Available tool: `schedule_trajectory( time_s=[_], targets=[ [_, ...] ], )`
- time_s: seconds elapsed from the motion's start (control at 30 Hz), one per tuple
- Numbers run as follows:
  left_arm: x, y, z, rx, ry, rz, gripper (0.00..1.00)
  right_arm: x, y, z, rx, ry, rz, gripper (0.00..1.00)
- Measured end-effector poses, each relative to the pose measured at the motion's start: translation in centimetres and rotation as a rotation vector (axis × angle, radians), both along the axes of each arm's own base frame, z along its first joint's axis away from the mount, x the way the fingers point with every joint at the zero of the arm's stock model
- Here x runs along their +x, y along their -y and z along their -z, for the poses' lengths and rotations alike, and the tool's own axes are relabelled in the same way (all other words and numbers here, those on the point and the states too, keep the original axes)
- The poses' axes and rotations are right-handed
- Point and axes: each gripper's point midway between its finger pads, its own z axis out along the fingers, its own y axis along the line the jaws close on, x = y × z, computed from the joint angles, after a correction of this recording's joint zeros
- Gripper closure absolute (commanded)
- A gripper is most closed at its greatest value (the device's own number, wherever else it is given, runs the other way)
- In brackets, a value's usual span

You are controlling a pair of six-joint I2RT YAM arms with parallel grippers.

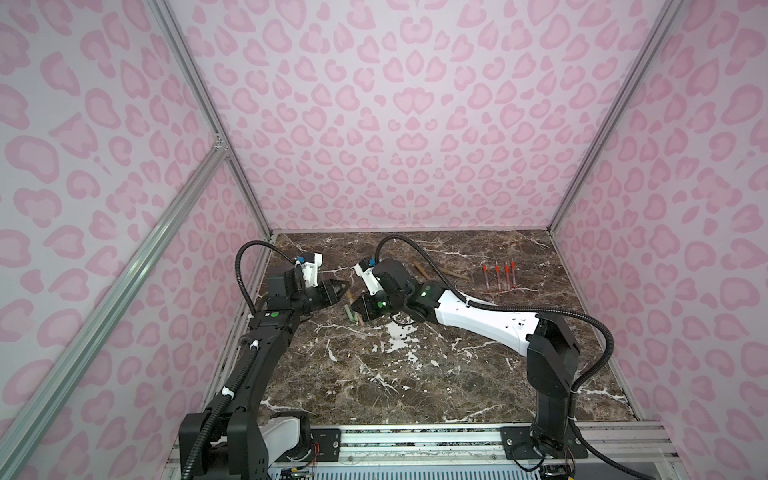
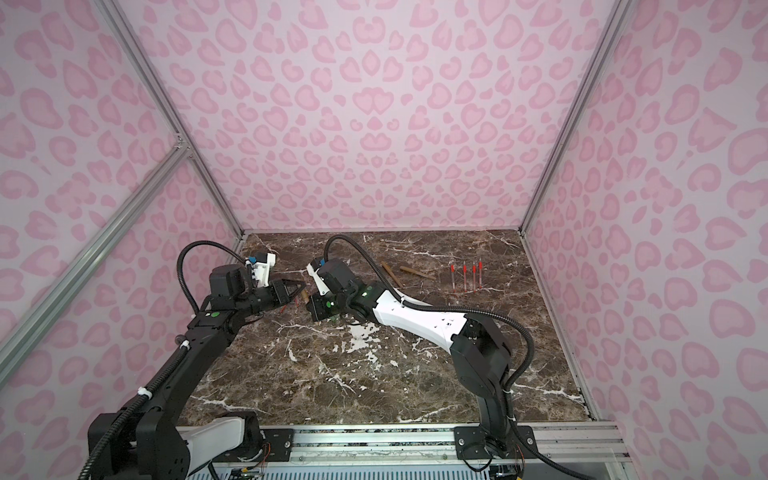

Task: Open the pen caps
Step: 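Lift the tan pen and bring its cap into the left gripper, closing it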

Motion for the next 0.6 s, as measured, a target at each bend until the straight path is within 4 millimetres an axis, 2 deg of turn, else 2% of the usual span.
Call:
schedule_trajectory(
  time_s=[0.1,0.27,0.33,0.47,0.6],
  targets=[
    [0.2,-0.1,-0.1,0.004,0.007,-0.006,0.96,0.1,-0.1,0.3,-0.011,-0.002,0.003,1.0],
    [0.0,-0.1,-0.5,0.006,0.02,-0.009,0.96,0.1,-0.2,0.1,-0.007,0.004,-0.001,0.8],
    [0.1,-0.3,-0.4,0.012,0.022,-0.017,0.96,0.0,-0.4,0.2,-0.007,0.003,-0.011,0.75],
    [0.1,-0.4,-0.6,0.014,0.029,-0.025,0.96,0.1,-0.9,0.5,0.001,-0.005,-0.024,0.74],
    [0.1,-0.5,-0.7,0.014,0.033,-0.027,0.96,0.5,-1.3,1.2,-0.005,-0.013,-0.026,0.82]
  ],
)
